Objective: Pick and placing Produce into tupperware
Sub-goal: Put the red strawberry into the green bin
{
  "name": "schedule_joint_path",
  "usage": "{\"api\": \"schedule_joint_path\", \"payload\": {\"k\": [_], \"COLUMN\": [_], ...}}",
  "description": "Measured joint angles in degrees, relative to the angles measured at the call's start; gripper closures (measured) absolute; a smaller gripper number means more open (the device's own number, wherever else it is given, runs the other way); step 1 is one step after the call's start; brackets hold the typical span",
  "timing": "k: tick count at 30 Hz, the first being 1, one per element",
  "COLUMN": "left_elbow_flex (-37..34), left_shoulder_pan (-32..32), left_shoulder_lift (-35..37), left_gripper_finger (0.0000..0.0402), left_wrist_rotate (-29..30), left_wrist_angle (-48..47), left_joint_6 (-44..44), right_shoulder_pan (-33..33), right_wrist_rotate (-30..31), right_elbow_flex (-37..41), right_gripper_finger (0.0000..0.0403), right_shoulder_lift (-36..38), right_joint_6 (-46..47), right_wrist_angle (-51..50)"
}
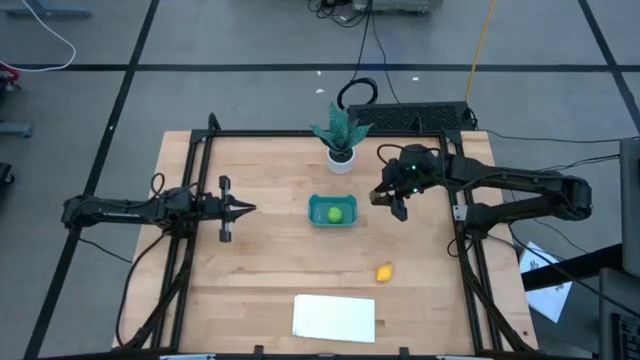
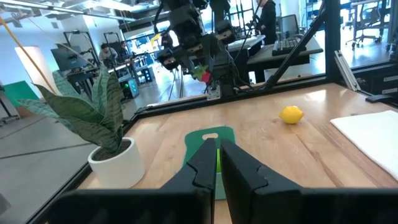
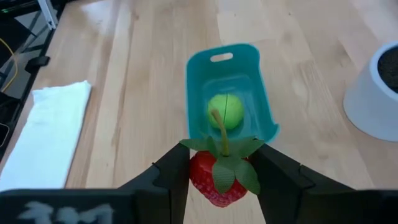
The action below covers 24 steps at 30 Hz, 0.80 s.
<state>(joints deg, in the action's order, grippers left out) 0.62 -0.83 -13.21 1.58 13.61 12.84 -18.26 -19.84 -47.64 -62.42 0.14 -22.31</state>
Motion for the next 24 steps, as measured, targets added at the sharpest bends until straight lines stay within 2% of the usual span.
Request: {"api": "schedule_joint_path", "payload": {"k": [7, 12, 14, 24], "left_elbow_flex": [0.0, 0.0, 0.0, 0.0], "left_shoulder_pan": [0.0, 0.0, 0.0, 0.0], "left_shoulder_lift": [0.0, 0.0, 0.0, 0.0], "left_gripper_finger": [0.0376, 0.0376, 0.0376, 0.0376], "left_wrist_rotate": [0.0, 0.0, 0.0, 0.0], "left_wrist_angle": [0.0, 0.0, 0.0, -0.1], "left_joint_6": [0.0, 0.1, 0.1, 0.0], "right_shoulder_pan": [0.0, -0.5, -0.8, -1.3], "right_wrist_rotate": [0.0, 0.0, -0.1, -3.3], "right_elbow_flex": [0.0, 0.0, -0.2, -7.1], "right_gripper_finger": [0.0264, 0.0265, 0.0265, 0.0264], "right_shoulder_lift": [0.0, -2.1, -3.5, -12.9], "right_joint_6": [-0.8, -1.5, -1.6, -5.1], "right_wrist_angle": [0.3, 6.1, 8.8, 8.8]}}
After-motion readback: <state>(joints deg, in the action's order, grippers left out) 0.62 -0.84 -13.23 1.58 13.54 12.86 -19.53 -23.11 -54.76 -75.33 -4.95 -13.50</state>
